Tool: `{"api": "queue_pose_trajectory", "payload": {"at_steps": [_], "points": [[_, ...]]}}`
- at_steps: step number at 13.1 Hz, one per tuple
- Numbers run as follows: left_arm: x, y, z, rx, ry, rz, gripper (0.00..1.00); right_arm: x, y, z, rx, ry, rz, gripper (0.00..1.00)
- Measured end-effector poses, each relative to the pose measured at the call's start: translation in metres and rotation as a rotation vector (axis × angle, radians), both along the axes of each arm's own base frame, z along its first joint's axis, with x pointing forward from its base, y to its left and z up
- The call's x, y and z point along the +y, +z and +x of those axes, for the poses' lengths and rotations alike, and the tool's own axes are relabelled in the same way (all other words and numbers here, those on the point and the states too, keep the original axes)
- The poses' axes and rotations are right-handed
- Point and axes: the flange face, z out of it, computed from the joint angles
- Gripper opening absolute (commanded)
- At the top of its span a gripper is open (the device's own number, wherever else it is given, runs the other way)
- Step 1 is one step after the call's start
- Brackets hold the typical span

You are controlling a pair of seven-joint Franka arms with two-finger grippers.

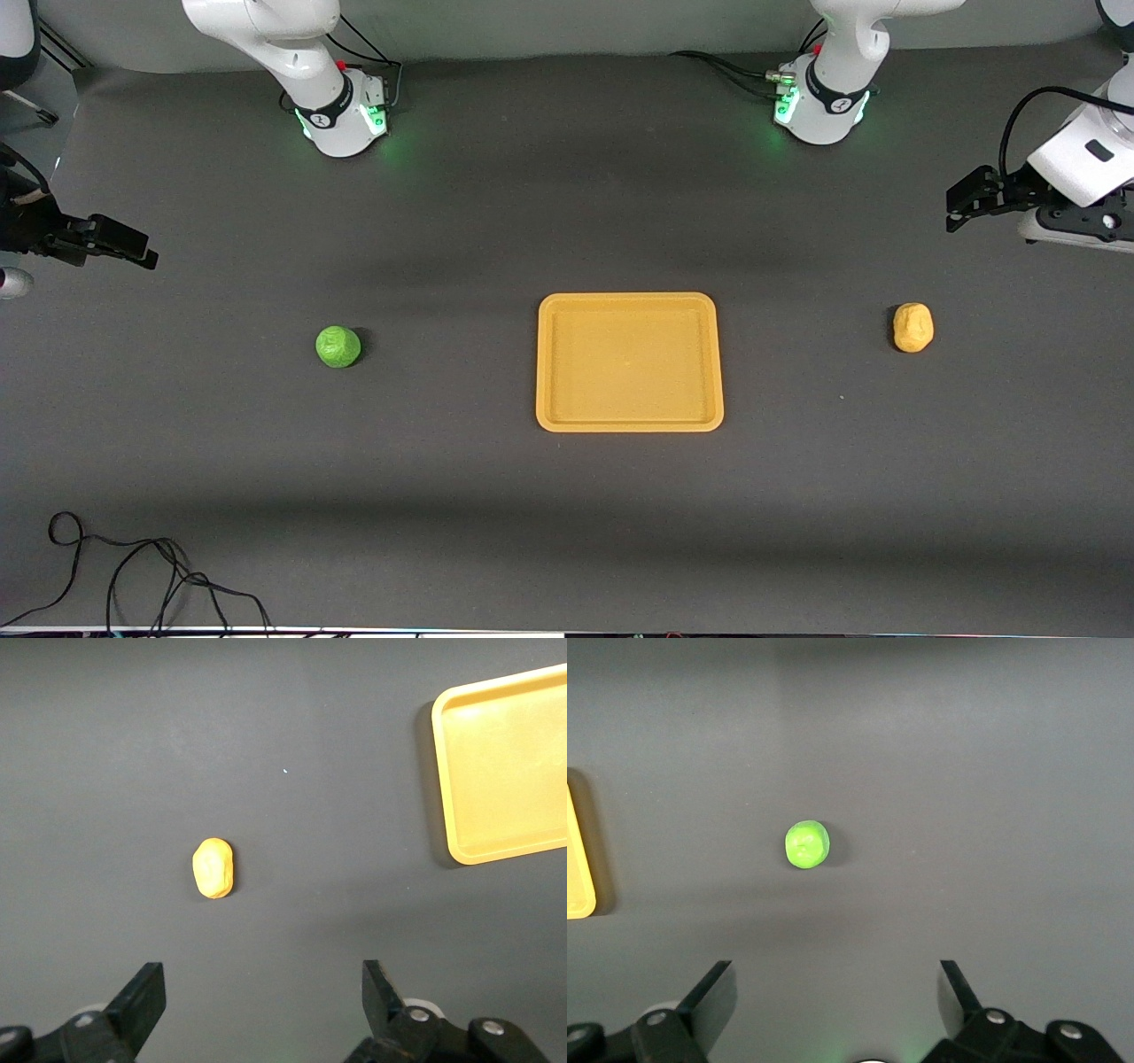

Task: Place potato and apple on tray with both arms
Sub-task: 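Grasp the green apple with the right gripper while the left gripper grasps the potato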

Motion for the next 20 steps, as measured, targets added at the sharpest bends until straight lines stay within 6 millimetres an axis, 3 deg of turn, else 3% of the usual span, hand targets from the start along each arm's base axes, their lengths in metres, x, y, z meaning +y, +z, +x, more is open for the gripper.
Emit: {"api": "queue_pose_trajectory", "payload": {"at_steps": [6,9,13,16,18,20], "points": [[0.008,-0.005,0.001,0.007,-0.001,0.0,0.95,0.001,-0.004,0.002,0.007,0.002,0.0,1.0],[0.038,-0.04,0.012,-0.01,-0.026,0.0,0.96,0.015,-0.016,0.002,0.014,0.025,0.01,1.0],[0.076,-0.129,0.038,0.037,-0.055,-0.008,0.97,0.061,-0.035,-0.008,-0.02,0.106,0.013,1.0],[0.091,-0.213,0.051,0.147,-0.068,-0.014,0.98,0.068,-0.052,-0.008,-0.059,0.117,0.014,1.0],[0.091,-0.275,0.057,0.208,-0.091,-0.006,0.98,0.07,-0.093,-0.004,-0.1,0.118,0.014,1.0],[0.094,-0.331,0.06,0.247,-0.122,0.019,0.92,0.078,-0.154,-0.004,-0.142,0.131,0.014,1.0]]}}
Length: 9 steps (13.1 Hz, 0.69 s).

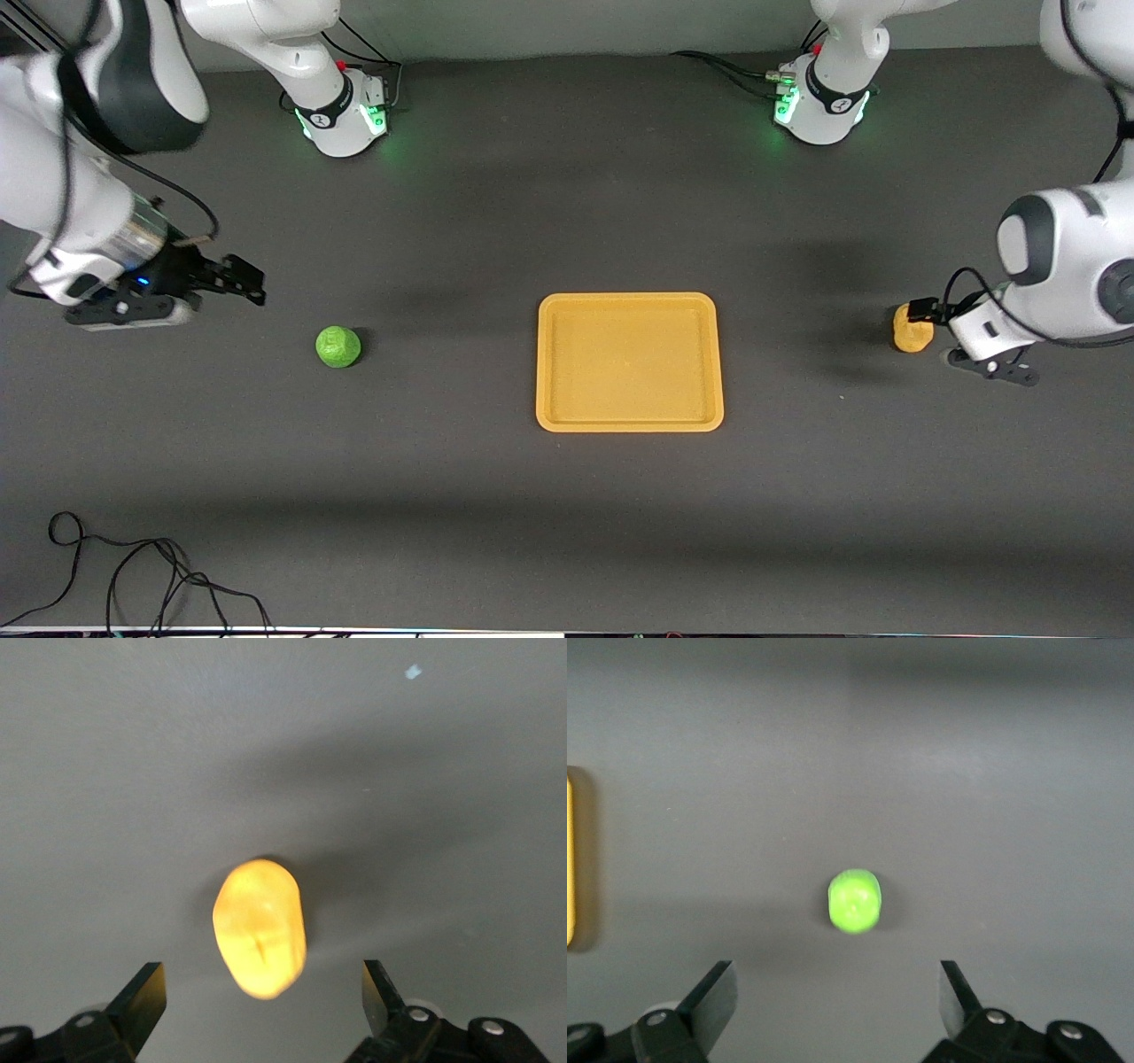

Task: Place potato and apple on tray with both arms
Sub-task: 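Grasp the green apple with the right gripper while the left gripper grasps the potato, then carry the potato onto the tray with the left gripper while the right gripper holds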

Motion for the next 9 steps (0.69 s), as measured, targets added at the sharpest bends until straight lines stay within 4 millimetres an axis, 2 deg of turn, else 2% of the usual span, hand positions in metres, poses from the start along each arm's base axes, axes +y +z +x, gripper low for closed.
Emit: {"api": "queue_pose_trajectory", "payload": {"at_steps": [1,3,4,5,6,7,9], "points": [[0.001,-0.023,-0.001,0.018,-0.011,0.005,0.91,0.005,-0.034,-0.003,-0.018,0.009,0.0,1.0],[0.004,-0.057,-0.006,0.059,-0.012,0.002,0.49,0.01,-0.092,-0.005,-0.026,0.015,-0.001,1.0],[0.007,-0.068,-0.009,0.08,-0.006,-0.001,0.3,0.01,-0.116,-0.002,-0.026,0.015,-0.003,1.0],[0.01,-0.072,-0.012,0.098,0.0,-0.003,0.17,0.01,-0.137,0.001,-0.025,0.015,-0.004,1.0],[0.011,-0.07,-0.015,0.128,0.004,-0.004,0.08,0.009,-0.157,0.003,-0.019,0.014,-0.006,1.0],[0.012,-0.064,-0.014,0.155,0.007,-0.005,0.04,0.009,-0.174,0.005,-0.011,0.013,-0.008,1.0],[0.009,-0.032,-0.005,0.187,0.009,-0.005,0.04,0.007,-0.204,0.004,0.004,0.018,-0.012,1.0]]}}
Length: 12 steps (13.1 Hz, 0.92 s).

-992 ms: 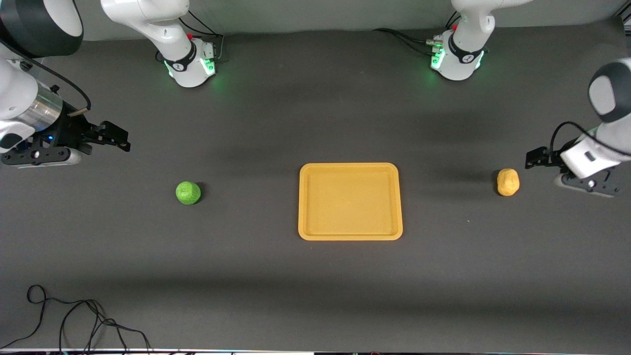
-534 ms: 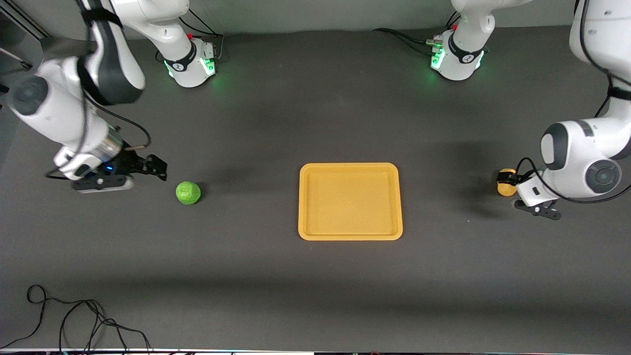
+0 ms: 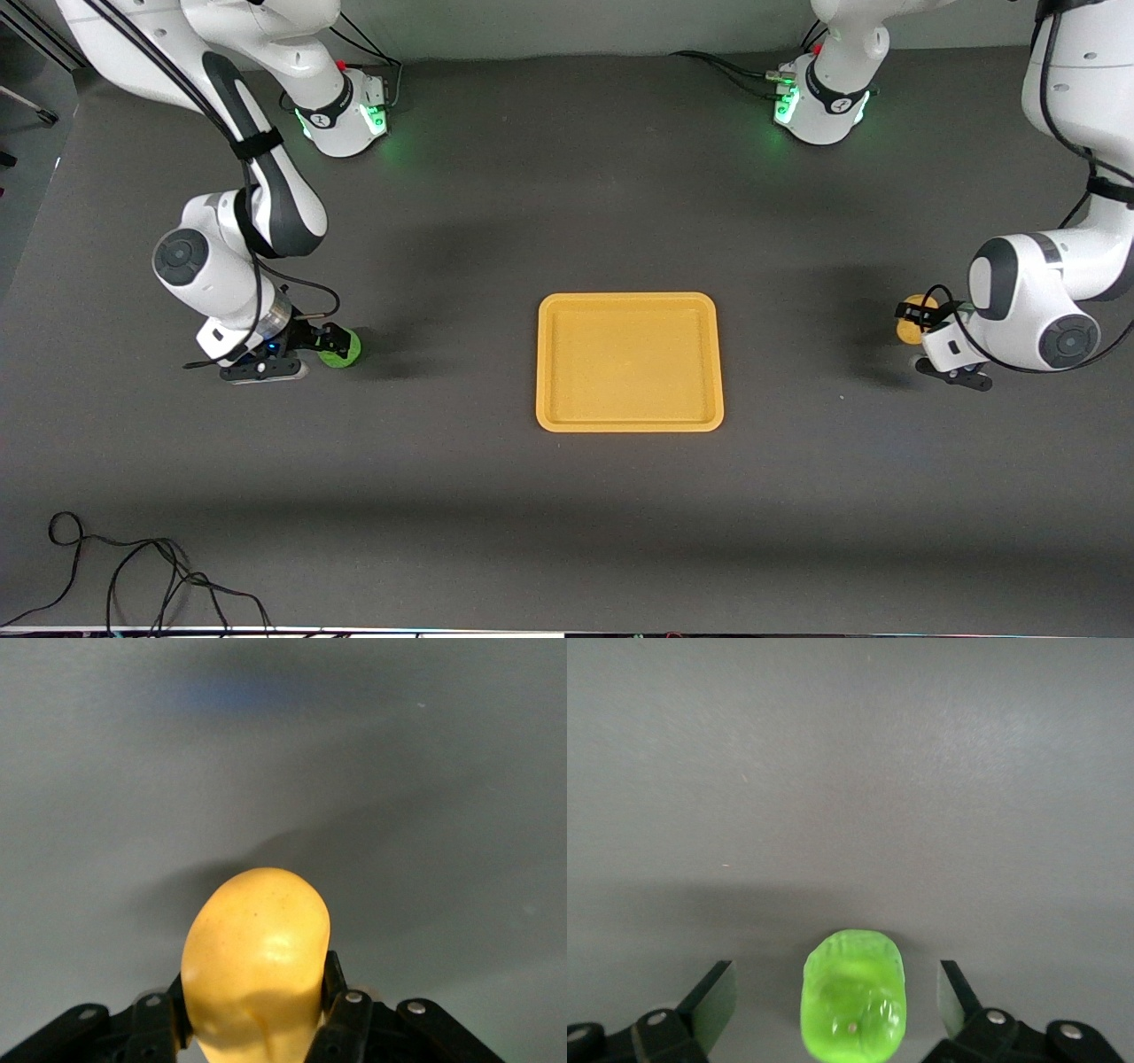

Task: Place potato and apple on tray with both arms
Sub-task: 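Carry the potato onto the tray with the left gripper while the right gripper holds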

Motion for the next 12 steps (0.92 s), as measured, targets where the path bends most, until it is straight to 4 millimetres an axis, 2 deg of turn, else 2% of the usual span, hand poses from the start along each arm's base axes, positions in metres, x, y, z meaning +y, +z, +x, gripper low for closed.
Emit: {"api": "queue_pose_trajectory", "payload": {"at_steps": [1,2,4,5,6,7,8,10,11,12], "points": [[-0.007,0.023,0.006,-0.007,0.009,-0.004,0.04,-0.002,-0.013,-0.002,0.013,0.009,-0.003,1.0],[-0.024,0.049,0.01,-0.027,0.036,-0.02,0.04,-0.004,-0.024,-0.005,0.029,0.015,-0.006,1.0],[-0.077,0.096,0.015,-0.079,0.111,-0.063,0.05,-0.006,-0.038,-0.012,0.055,0.02,-0.01,1.0],[-0.111,0.112,0.014,-0.097,0.142,-0.075,0.05,-0.007,-0.044,-0.014,0.067,0.021,-0.011,0.94],[-0.149,0.121,0.012,-0.106,0.157,-0.073,0.05,-0.007,-0.048,-0.016,0.076,0.022,-0.012,0.69],[-0.191,0.123,0.007,-0.113,0.161,-0.059,0.05,-0.007,-0.052,-0.019,0.085,0.022,-0.013,0.49],[-0.235,0.119,0.001,-0.134,0.165,-0.042,0.05,-0.008,-0.055,-0.02,0.091,0.022,-0.014,0.38],[-0.315,0.098,-0.021,-0.159,0.181,-0.004,0.05,-0.008,-0.053,-0.019,0.093,0.023,-0.014,0.35],[-0.345,0.082,-0.03,-0.18,0.194,0.007,0.05,-0.007,-0.045,-0.016,0.092,0.023,-0.013,0.35],[-0.365,0.062,-0.034,-0.207,0.212,0.008,0.05,-0.006,-0.027,-0.008,0.091,0.024,-0.011,0.35]]}}
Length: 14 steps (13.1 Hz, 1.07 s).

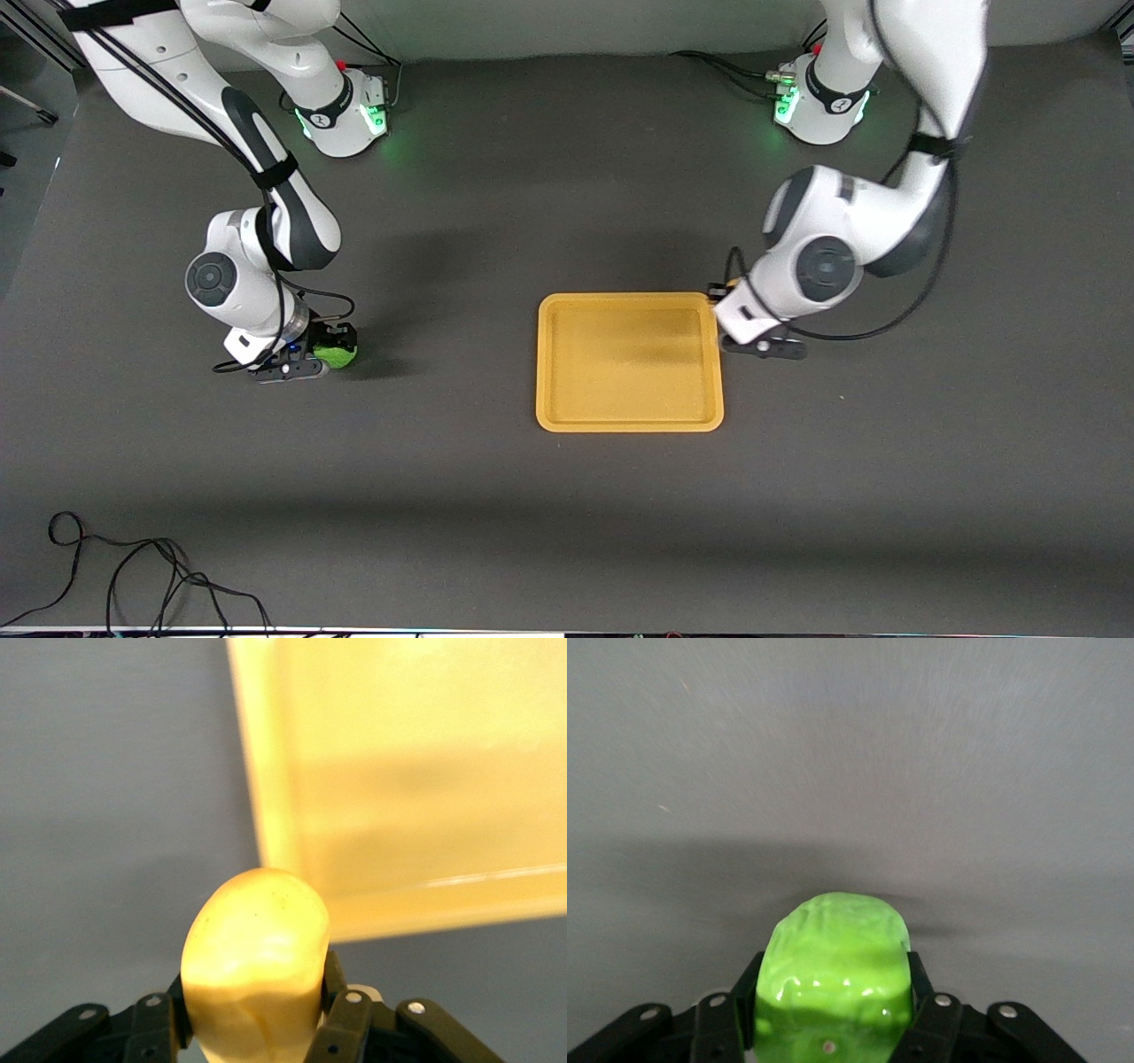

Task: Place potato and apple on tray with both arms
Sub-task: 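Carry the potato onto the tray with the left gripper while the right gripper holds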

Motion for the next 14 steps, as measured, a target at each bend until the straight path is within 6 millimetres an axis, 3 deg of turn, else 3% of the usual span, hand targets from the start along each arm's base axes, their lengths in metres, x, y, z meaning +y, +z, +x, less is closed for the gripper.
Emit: {"api": "queue_pose_trajectory", "payload": {"at_steps": [1,3,5,7,9,10,14], "points": [[-0.011,-0.019,0.0,-0.026,0.015,-0.003,0.06,0.001,0.029,0.01,0.012,0.001,0.001,0.35],[-0.017,-0.052,0.005,-0.06,0.052,-0.006,0.09,0.004,0.117,0.029,0.035,0.004,0.004,0.35],[-0.017,-0.067,0.013,-0.082,0.083,-0.01,0.12,0.005,0.209,0.038,0.033,0.008,0.009,0.35],[-0.02,-0.067,0.021,-0.094,0.095,-0.014,0.17,0.002,0.275,0.038,0.017,0.007,0.011,0.35],[-0.022,-0.061,0.027,-0.107,0.108,-0.022,0.22,0.0,0.315,0.04,0.001,0.005,0.013,0.35],[-0.024,-0.059,0.029,-0.112,0.123,-0.023,0.27,0.001,0.324,0.042,-0.01,0.007,0.014,0.35],[-0.03,-0.067,0.031,-0.107,0.137,-0.018,0.41,0.01,0.323,0.055,-0.014,0.02,0.014,0.35]]}}
